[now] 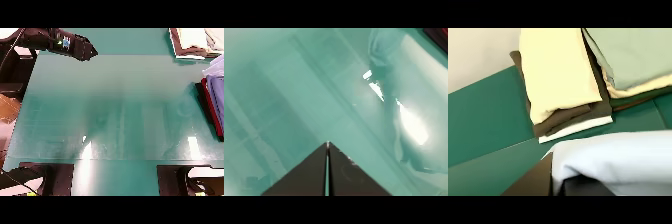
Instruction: Fold the shirts.
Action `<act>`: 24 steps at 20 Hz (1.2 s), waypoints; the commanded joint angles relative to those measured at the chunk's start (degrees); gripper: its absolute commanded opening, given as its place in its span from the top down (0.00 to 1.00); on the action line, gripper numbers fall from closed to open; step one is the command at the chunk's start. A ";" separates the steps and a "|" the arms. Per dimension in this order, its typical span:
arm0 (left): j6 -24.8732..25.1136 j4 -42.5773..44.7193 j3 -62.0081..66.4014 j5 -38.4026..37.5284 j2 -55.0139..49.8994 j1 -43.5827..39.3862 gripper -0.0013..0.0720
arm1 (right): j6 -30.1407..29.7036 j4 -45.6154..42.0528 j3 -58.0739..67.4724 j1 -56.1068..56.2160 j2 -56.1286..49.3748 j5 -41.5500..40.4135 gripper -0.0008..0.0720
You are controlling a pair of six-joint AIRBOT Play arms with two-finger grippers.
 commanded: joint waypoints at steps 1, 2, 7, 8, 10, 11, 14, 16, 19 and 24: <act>0.20 0.02 0.00 -0.85 -0.02 0.00 0.95 | -1.84 -1.73 -2.80 -1.22 4.15 1.51 0.97; 0.20 0.02 0.00 -1.20 -0.02 0.00 0.95 | -1.88 -3.50 -4.74 -1.99 5.86 2.12 0.97; 0.26 0.02 0.00 -1.46 -0.02 0.00 0.95 | -1.99 -14.84 -13.03 -7.17 12.90 7.32 0.97; 0.26 0.02 0.00 -1.49 -0.02 0.00 0.95 | -1.99 -17.20 -15.32 -8.09 14.25 7.34 0.97; 0.63 0.02 0.00 -1.53 -0.02 0.00 0.95 | -1.99 -22.21 -20.31 -10.36 16.68 8.46 0.97; 0.68 0.04 0.00 -1.57 -0.02 0.00 0.95 | -1.99 -23.93 -22.99 -11.52 17.75 9.05 0.97; 0.68 0.04 0.00 -1.60 -0.02 0.00 0.95 | -1.99 -26.25 -32.17 -15.80 20.70 10.12 0.95; 0.68 0.04 0.00 -1.57 -0.02 0.00 0.95 | -1.95 -26.18 -37.68 -19.12 22.12 10.60 0.72; 0.68 0.04 0.00 -1.55 -0.02 0.00 0.95 | -0.85 -25.88 -43.80 -24.59 23.69 10.84 0.21; 0.63 0.00 0.00 -1.46 -0.02 0.00 0.95 | -0.44 -15.80 -41.16 -23.39 24.68 10.03 0.18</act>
